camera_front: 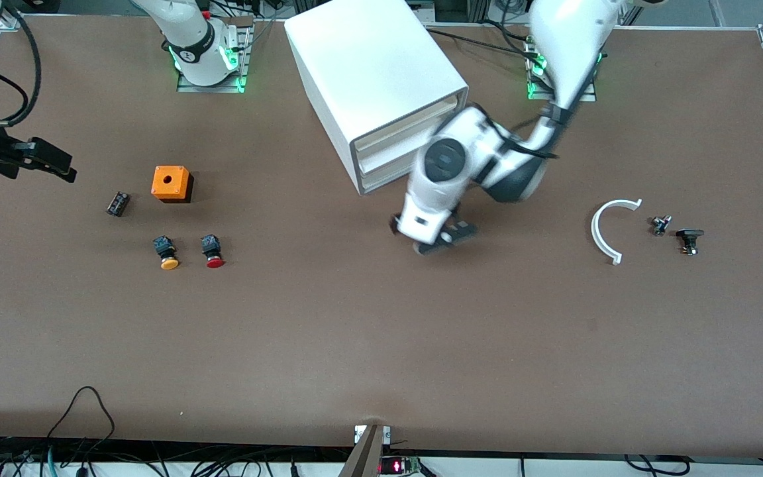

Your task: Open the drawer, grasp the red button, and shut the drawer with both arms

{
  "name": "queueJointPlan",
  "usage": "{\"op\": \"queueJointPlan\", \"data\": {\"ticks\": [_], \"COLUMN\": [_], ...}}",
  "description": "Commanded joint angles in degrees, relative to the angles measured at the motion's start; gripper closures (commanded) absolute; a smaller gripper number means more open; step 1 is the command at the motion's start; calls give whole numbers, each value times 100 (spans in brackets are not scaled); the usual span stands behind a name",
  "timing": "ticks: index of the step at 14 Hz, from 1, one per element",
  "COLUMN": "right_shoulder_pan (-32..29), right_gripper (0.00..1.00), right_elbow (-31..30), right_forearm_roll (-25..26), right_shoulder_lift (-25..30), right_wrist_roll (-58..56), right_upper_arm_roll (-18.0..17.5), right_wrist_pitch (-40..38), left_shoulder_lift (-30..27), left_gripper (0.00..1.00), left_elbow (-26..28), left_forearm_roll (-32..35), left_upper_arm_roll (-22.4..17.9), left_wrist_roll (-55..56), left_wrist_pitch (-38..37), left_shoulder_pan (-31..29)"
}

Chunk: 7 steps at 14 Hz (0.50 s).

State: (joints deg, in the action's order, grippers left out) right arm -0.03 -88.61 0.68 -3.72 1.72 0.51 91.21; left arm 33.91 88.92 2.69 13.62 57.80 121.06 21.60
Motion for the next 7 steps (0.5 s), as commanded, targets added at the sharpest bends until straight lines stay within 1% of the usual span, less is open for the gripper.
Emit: {"op": "queueJointPlan", "data": {"ticks": [1,3,5,7], "right_shoulder_pan": [-6,-6,-6,-6], "right_gripper": [0,0,0,0], "right_elbow": [-16,-235,-612,-676], "right_forearm_roll": [-95,-95,-103,-103], "right_shoulder_lift": [152,344,634,662], "right_wrist_roll": [-207,-155,-128,-225], "right_upper_arm_roll": [46,46,29,64], "right_wrist_pitch": [-103,-156,-68,-33], "left_shoulder_lift": [-209,-288,-289,-289], "left_gripper": [0,0,0,0], "left_elbow": [-68,-68,-68,-68], "left_forearm_roll": [-58,-58,-58,-75], "left_upper_arm_roll": [44,53,62,62], "left_wrist_roll": [-620,-787,-876,-876], "left_wrist_pitch": [-162,-179,-179,-179], "left_shoulder_pan": [-278,-437,-481,-490]}}
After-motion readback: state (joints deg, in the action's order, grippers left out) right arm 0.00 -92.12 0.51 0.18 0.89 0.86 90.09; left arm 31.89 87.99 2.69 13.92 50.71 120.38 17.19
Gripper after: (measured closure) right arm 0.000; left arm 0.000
